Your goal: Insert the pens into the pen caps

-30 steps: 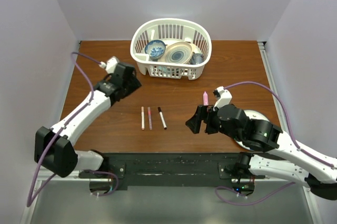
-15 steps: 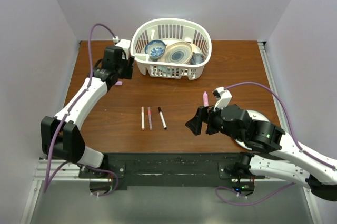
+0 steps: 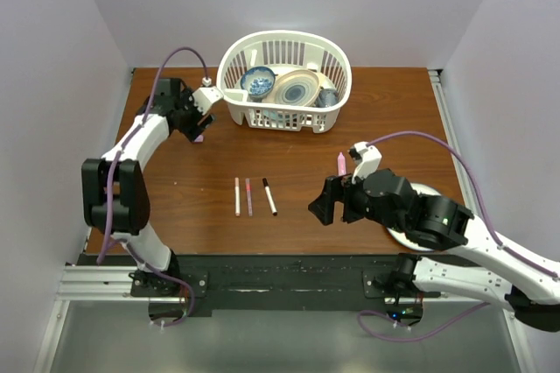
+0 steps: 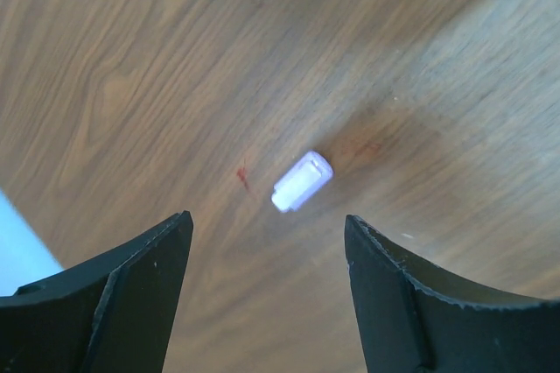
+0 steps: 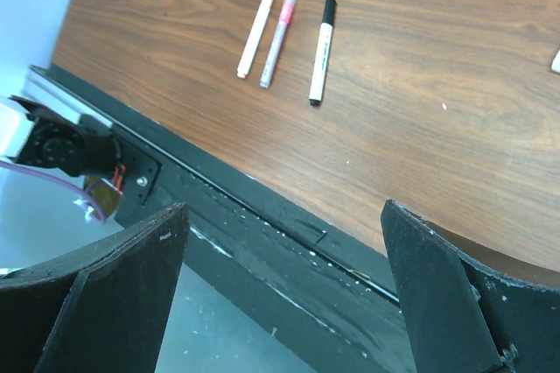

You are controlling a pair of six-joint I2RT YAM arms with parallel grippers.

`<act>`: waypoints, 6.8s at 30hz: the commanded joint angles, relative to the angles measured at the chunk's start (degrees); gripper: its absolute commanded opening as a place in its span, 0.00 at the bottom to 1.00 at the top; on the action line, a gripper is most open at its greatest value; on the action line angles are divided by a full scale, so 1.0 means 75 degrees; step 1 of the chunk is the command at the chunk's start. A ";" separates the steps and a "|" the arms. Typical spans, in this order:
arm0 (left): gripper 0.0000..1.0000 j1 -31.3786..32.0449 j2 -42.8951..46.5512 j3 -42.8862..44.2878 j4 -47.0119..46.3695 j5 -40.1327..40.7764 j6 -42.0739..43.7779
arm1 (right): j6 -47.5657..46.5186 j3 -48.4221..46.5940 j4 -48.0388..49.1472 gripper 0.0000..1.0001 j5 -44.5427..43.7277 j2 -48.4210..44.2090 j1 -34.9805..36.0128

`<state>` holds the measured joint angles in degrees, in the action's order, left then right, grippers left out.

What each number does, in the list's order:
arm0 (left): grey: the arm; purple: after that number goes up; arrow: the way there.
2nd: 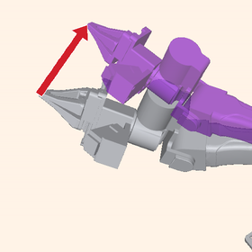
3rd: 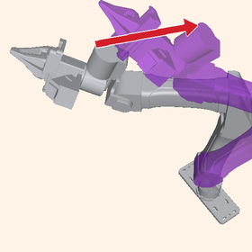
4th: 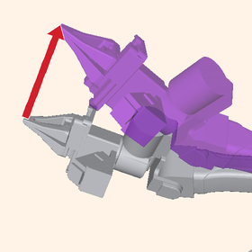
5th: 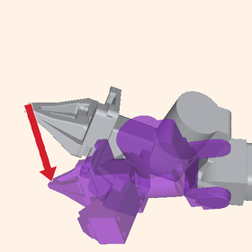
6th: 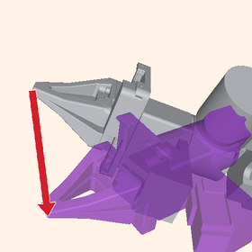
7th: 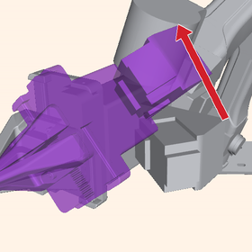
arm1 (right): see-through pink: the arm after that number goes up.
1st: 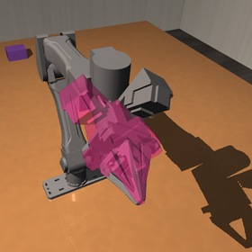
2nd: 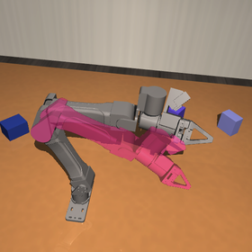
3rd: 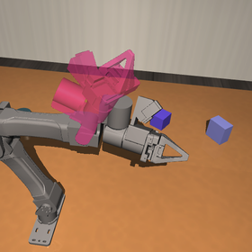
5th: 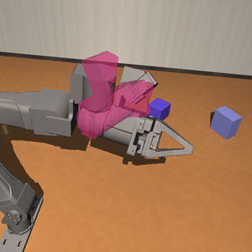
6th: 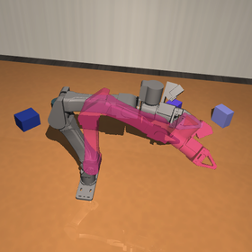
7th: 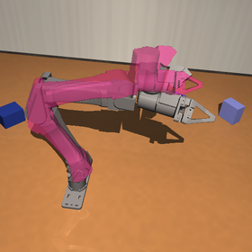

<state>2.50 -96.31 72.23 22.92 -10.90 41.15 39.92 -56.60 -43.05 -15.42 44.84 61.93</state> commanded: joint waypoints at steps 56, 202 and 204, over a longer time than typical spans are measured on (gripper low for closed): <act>0.00 0.0780 0.3651 -0.2043 -0.1561 -0.1213 -0.6500 | -0.0528 0.1028 0.1119 0.86 -0.1404 0.1838 -0.1797; 0.66 0.1963 0.7837 -0.7615 -1.1308 -0.4805 -1.4793 | 0.0255 0.1863 1.1318 0.00 0.3650 0.3022 -0.0875; 0.67 0.1963 0.8001 -0.7486 -1.0921 -0.4864 -1.4523 | 0.0244 0.1816 1.1259 0.00 0.3615 0.2905 -0.0875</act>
<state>16.97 -38.24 12.51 -61.63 -44.88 -71.72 43.35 -40.07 39.90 13.91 68.97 55.44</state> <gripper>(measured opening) 0.661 0.254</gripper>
